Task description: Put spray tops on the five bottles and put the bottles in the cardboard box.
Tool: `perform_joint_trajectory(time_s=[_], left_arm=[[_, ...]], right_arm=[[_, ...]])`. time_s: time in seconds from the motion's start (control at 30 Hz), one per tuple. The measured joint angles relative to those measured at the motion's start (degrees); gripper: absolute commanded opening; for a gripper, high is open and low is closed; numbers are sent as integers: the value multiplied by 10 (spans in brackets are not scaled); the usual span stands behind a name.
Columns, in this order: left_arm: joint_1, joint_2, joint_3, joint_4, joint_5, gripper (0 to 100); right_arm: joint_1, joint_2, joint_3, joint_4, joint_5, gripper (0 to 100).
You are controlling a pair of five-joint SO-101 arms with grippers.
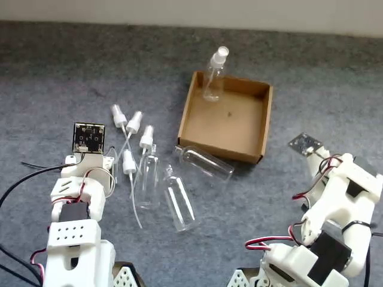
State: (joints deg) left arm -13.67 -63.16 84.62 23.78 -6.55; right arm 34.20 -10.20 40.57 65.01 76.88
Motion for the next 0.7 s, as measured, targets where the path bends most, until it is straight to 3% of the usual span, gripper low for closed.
perform_joint_trajectory(time_s=[0.33, 0.43, 0.57, 0.7], left_arm=[[0, 0, 0, 0, 0, 164], [0, 0, 0, 0, 0, 164], [0, 0, 0, 0, 0, 164], [0, 0, 0, 0, 0, 164]], right_arm=[[3, 0, 39, 3, 30, 231], [3, 0, 39, 3, 26, 135], [3, 0, 39, -2, -47, 1], [3, 0, 40, -69, -145, 4]])
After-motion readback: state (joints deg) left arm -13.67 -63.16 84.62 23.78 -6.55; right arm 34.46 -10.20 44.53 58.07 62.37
